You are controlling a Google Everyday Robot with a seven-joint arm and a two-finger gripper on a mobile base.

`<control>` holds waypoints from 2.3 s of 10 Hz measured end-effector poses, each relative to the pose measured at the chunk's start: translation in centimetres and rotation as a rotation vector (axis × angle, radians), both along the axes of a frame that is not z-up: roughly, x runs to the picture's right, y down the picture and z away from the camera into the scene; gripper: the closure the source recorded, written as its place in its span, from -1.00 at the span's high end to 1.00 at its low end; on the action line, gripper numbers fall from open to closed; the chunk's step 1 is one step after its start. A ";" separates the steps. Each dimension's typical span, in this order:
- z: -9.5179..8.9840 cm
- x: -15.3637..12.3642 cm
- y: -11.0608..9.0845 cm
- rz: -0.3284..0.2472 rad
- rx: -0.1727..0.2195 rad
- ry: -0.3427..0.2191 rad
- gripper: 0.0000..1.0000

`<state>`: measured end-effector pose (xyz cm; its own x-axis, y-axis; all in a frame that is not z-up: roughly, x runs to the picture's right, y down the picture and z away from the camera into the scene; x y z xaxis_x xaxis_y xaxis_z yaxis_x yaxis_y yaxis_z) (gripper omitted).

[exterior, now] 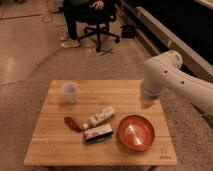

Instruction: Place the pepper in the ceramic bowl

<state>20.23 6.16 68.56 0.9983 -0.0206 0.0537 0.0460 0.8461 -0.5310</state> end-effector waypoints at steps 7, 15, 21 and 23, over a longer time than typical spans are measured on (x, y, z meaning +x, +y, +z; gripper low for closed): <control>-0.2 -8.7 -1.3 -0.131 0.052 -0.161 0.60; -1.1 -17.2 -0.1 -0.272 0.083 -0.401 0.60; -1.3 -22.3 1.7 -0.377 0.098 -0.496 0.60; -1.5 -23.3 2.2 -0.397 0.096 -0.521 0.60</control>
